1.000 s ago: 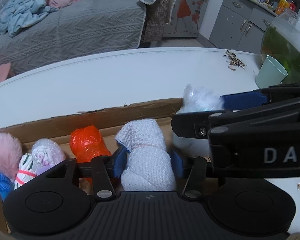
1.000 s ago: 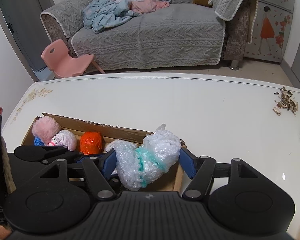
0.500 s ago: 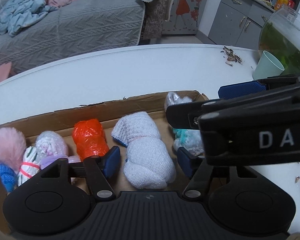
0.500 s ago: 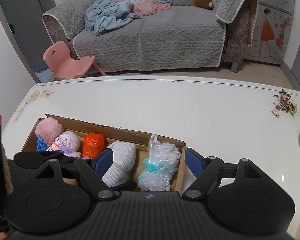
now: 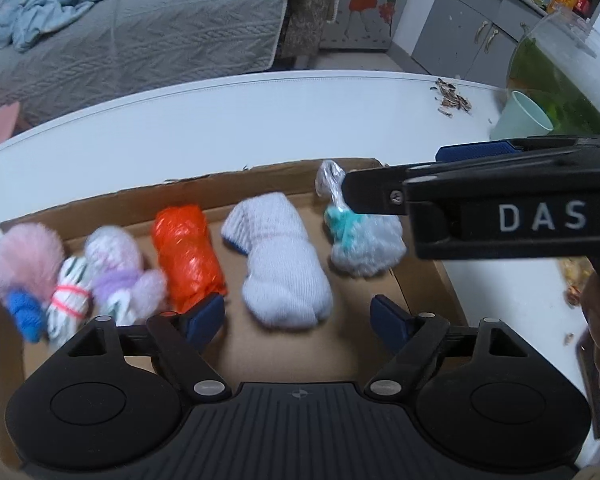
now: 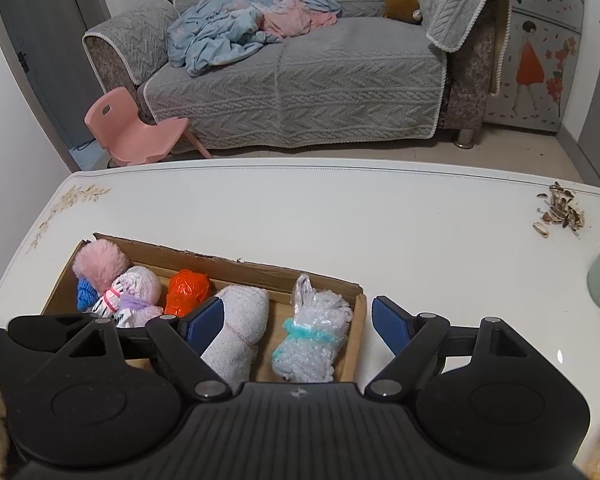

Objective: Organize objects
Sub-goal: 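Grasp the lilac sock roll with left tool while right grasps clear plastic bundle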

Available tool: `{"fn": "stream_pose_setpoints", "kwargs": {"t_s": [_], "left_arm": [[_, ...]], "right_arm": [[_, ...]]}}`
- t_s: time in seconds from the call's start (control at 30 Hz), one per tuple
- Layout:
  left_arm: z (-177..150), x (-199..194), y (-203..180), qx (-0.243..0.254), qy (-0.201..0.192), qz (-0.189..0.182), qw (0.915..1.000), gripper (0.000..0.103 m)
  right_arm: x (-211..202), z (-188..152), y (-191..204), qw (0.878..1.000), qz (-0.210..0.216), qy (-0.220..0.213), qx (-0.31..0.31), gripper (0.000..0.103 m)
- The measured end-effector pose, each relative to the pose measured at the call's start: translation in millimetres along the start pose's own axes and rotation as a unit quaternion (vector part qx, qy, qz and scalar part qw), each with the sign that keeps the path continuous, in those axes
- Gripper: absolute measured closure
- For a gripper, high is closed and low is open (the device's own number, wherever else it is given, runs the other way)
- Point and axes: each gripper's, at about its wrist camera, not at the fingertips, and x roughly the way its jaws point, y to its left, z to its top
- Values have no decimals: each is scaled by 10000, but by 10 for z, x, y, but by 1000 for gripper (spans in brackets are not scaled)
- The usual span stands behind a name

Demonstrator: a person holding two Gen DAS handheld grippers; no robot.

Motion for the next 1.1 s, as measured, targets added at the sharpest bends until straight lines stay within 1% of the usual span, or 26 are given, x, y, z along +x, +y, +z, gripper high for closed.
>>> {"fn": "stream_pose_setpoints", "kwargs": {"t_s": [0.13, 0.27, 0.33, 0.43, 0.47, 0.53, 0.63, 0.7, 0.77, 0.8, 0.83, 0.87, 0.9, 0.93, 1.03, 1.1], "left_arm": [[-156, -419, 61, 149, 11, 74, 9999, 16], [-458, -930, 173, 251, 81, 181, 9995, 12], [-679, -1145, 224, 291, 186, 313, 9989, 8], [-1093, -1394, 272, 328, 462, 412, 9975, 7], [-1247, -1462, 296, 266, 564, 405, 9972, 7], [-1576, -1553, 328, 35, 800, 310, 9963, 6], [-2061, -1579, 255, -298, 1121, 326, 9927, 6], [-2305, -1550, 146, -310, 1108, 416, 9925, 6], [-2490, -1464, 48, -342, 1118, 476, 9920, 7], [-2567, -1427, 17, -459, 1074, 493, 9919, 8], [-2664, -1406, 4, -563, 1040, 482, 9918, 9], [-2704, -1355, -20, -590, 1049, 478, 9916, 10], [-2731, -1310, -31, -589, 1058, 505, 9914, 13], [-2768, -1294, -49, -573, 1003, 549, 9918, 13], [-2780, -1242, -54, -566, 753, 764, 9926, 13], [-2789, -1200, -37, -596, 707, 817, 9924, 13]], "right_arm": [[-171, -59, 49, 10000, -28, -2, -67, 24], [-470, -193, 159, 9998, 14, -100, -157, 21], [-643, -315, 222, 9996, 37, -117, -252, 19], [-900, -537, 327, 9985, 13, -97, -546, 17], [-991, -629, 328, 9985, 15, -87, -543, 15], [-1153, -865, 331, 9989, 52, 1, -464, 14], [-1298, -1256, 324, 9991, -14, 256, -352, 13], [-1304, -1541, 297, 9981, -48, 549, -257, 13], [-1235, -1723, 264, 9955, -197, 911, -170, 15], [-1204, -1771, 254, 9940, -295, 1044, -153, 15], [-1195, -1792, 248, 9935, -329, 1073, -166, 15], [-1185, -1789, 233, 9936, -322, 1074, -140, 15], [-1175, -1792, 211, 9934, -321, 1100, -95, 15], [-1139, -1790, 197, 9925, -351, 1173, -65, 15], [-1011, -1871, 210, 9878, -512, 1465, -123, 15], [-958, -1896, 236, 9862, -515, 1563, -172, 15]]}}
